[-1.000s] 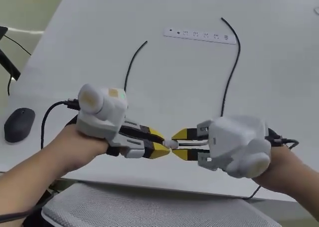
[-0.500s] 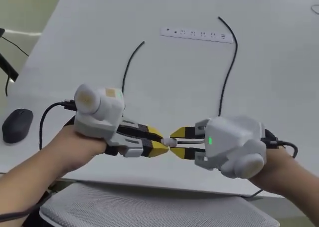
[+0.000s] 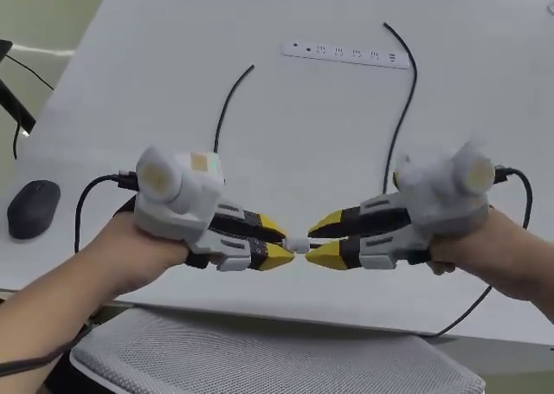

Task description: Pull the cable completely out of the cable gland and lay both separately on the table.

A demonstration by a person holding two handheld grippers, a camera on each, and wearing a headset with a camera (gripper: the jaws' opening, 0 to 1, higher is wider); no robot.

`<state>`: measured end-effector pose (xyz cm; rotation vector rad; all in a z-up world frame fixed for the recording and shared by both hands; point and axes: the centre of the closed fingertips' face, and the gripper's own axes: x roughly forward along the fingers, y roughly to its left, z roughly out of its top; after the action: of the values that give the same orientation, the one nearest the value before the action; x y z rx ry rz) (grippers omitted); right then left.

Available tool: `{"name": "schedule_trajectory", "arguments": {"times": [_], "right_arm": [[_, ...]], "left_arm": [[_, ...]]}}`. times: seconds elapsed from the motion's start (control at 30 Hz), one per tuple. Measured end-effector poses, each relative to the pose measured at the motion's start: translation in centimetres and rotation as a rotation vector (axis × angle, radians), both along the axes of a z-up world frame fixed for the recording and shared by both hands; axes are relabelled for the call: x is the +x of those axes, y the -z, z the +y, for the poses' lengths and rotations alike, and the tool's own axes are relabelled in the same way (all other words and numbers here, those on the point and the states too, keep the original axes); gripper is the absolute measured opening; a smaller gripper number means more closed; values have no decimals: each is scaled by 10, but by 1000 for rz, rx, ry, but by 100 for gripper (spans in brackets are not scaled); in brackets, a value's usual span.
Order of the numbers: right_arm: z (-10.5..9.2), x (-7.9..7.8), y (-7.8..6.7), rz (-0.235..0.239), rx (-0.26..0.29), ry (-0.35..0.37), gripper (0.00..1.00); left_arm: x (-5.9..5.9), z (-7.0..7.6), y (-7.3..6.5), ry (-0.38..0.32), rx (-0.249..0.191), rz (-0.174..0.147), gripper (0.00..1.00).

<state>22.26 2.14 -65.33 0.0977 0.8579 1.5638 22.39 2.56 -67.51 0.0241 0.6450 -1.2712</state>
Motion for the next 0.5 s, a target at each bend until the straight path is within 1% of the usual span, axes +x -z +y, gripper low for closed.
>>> {"name": "schedule_trajectory", "arguments": {"times": [0.03, 0.07, 0.1, 0.13, 0.17, 0.2, 0.23, 0.27, 0.3, 0.33, 0.37, 0.4, 0.43, 0.5], "right_arm": [[-1, 0, 0, 66, 0, 9, 16], [-2, 3, 3, 103, -8, 17, 16], [-3, 6, 5, 109, -9, 17, 16], [-3, 5, 6, 156, 6, 6, 17], [-2, 0, 3, 244, 17, -9, 18], [-3, -1, 5, 272, 11, -18, 18], [-1, 3, 9, 248, 10, -13, 17], [0, 3, 9, 250, 16, -17, 17], [1, 1, 6, 268, 30, -24, 17], [3, -5, 2, 338, 47, -42, 18], [3, -7, 1, 361, 47, -51, 18], [5, -7, 5, 336, 40, -57, 17], [5, -8, 6, 324, 33, -71, 17], [7, -9, 10, 325, 19, -81, 17]], "left_arm": [[0, 0, 0, 2, 1, -3, 15], [0, -1, 0, 5, 3, -8, 15], [-1, -1, 0, 7, 5, -12, 15], [-1, -1, 0, 9, 7, -16, 15], [-1, -1, 0, 11, 9, -19, 15], [-1, -1, 0, 12, 10, -20, 15], [-1, -1, 0, 14, 12, -21, 15], [-1, -1, 0, 16, 15, -23, 15], [-2, -1, 0, 20, 19, -29, 15], [-2, -1, 0, 23, 21, -32, 15], [-2, -1, 0, 25, 23, -33, 15], [-2, -1, 0, 27, 23, -34, 15], [-3, -1, -1, 30, 23, -35, 15], [-2, -2, -1, 33, 22, -41, 15]]}}
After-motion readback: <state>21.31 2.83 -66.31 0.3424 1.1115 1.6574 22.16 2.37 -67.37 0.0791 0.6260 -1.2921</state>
